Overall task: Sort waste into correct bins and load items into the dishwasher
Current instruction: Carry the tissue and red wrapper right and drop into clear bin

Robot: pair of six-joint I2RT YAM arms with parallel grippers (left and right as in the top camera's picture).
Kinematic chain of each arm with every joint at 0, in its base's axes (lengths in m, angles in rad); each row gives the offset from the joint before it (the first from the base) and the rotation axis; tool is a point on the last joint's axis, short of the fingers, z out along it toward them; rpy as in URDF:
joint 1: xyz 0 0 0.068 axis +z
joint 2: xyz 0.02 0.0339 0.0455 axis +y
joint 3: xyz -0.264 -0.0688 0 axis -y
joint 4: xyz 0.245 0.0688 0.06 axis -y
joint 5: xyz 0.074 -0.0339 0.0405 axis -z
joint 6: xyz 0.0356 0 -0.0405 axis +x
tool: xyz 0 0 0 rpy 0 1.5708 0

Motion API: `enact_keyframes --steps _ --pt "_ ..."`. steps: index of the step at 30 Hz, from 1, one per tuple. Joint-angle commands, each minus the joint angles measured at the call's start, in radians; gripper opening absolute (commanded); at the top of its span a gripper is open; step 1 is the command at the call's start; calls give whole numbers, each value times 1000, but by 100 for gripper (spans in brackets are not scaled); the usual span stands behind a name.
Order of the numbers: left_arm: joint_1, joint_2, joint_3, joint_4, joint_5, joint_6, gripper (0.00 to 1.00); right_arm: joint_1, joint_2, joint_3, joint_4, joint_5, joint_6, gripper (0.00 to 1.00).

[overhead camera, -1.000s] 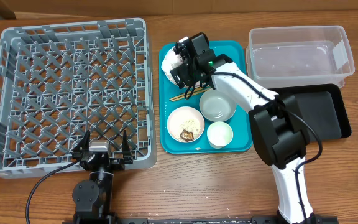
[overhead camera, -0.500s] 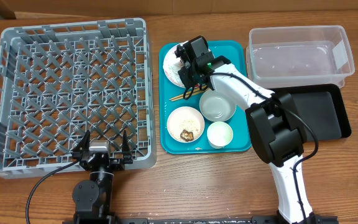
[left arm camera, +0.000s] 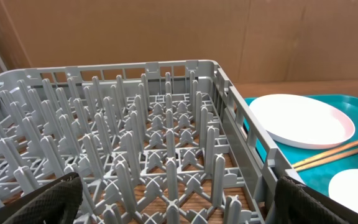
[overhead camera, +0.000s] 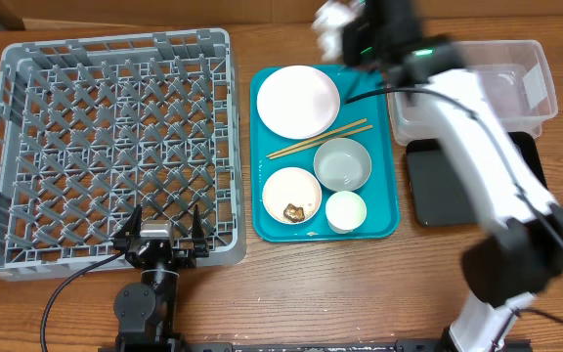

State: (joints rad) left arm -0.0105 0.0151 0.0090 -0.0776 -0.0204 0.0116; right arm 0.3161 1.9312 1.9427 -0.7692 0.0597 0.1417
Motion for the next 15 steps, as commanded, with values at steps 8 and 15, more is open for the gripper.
enact_keyframes --steps 8,15 --pt "5 -10 -4 3 -8 23 100 -345 -7 -6 -195 72 204 4" --pt "5 -10 -4 3 -8 23 100 -418 118 -6 -228 40 226 13"
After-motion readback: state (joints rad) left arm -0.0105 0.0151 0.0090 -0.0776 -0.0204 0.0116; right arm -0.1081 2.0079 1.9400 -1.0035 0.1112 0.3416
